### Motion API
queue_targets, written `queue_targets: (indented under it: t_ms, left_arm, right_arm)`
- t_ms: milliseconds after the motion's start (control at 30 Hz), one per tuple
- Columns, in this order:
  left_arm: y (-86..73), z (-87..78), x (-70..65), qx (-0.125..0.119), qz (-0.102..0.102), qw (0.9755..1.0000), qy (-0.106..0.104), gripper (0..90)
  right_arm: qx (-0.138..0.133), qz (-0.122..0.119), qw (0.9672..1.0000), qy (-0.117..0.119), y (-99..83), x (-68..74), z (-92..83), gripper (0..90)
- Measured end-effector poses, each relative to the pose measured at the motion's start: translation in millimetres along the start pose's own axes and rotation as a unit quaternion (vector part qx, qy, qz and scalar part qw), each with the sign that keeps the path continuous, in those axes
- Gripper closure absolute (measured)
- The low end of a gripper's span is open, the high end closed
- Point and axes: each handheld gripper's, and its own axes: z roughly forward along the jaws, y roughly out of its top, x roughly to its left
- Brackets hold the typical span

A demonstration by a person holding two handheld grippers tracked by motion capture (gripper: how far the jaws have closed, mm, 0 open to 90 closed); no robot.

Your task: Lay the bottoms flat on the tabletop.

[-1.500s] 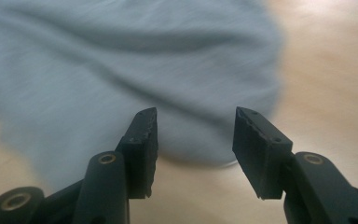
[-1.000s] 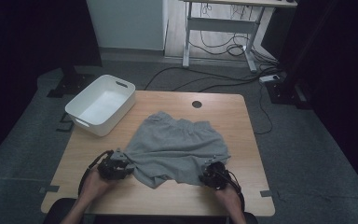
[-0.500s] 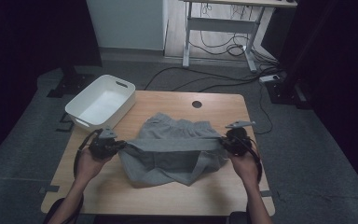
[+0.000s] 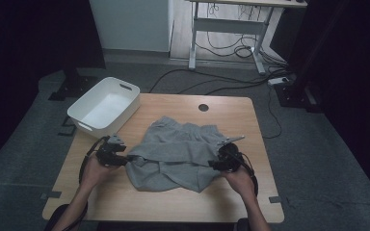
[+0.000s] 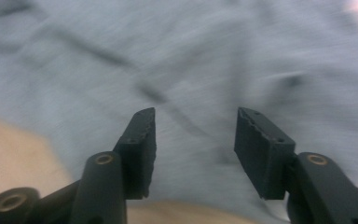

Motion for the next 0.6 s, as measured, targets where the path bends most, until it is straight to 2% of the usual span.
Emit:
queue_targets:
  t_ms: [67, 133, 200, 300, 333, 367, 400, 467, 500, 600]
  left_arm:
    - [-1.3, 7.1, -1.0, 0.008, 0.000, 1.0000, -0.002, 41.1]
    - [-4.1, 14.1, -2.0, 0.022, 0.006, 0.9997, 0.001, 41.2]
    - [-7.7, 18.7, -2.2, 0.026, 0.004, 0.9997, 0.000, 41.3]
    - [-12.5, 22.5, -1.6, 0.023, -0.004, 0.9997, -0.003, 41.9]
    - [-13.6, 22.6, -1.3, 0.019, -0.007, 0.9998, -0.005, 42.0]
    - [-14.2, 22.4, -1.2, 0.017, -0.008, 0.9998, -0.005, 42.5]
    - [-14.6, 22.3, -1.3, 0.016, -0.008, 0.9998, -0.005, 42.5]
    - [-15.7, 22.1, -1.4, 0.013, -0.008, 0.9999, -0.004, 42.7]
    - [-16.4, 22.1, -1.4, 0.010, -0.009, 0.9999, -0.004, 42.8]
    - [-17.6, 22.1, -1.6, 0.006, -0.008, 0.9999, -0.004, 43.5]
  right_arm:
    - [0.013, -0.013, 0.9998, 0.011, -3.6, 11.5, 11.8, 51.8]
    - [0.022, -0.031, 0.9993, -0.005, -5.6, 18.1, 25.8, 52.8]
    - [0.028, -0.035, 0.9988, -0.018, -5.2, 18.6, 38.9, 53.8]
    - [0.017, -0.039, 0.9984, -0.038, -0.6, 15.9, 55.1, 53.3]
    - [0.012, -0.039, 0.9983, -0.041, 1.4, 15.3, 59.9, 56.3]
    - [0.014, -0.041, 0.9981, -0.043, 3.2, 15.0, 64.3, 63.2]
    - [0.015, -0.049, 0.9976, -0.047, 4.5, 15.7, 67.6, 65.0]
    - [0.018, -0.054, 0.9975, -0.042, 8.6, 16.9, 66.3, 83.7]
    - [0.018, -0.056, 0.9971, -0.047, 11.1, 17.1, 62.8, 87.1]
    - [0.012, -0.049, 0.9973, -0.054, 20.6, 13.6, 48.8, 88.5]
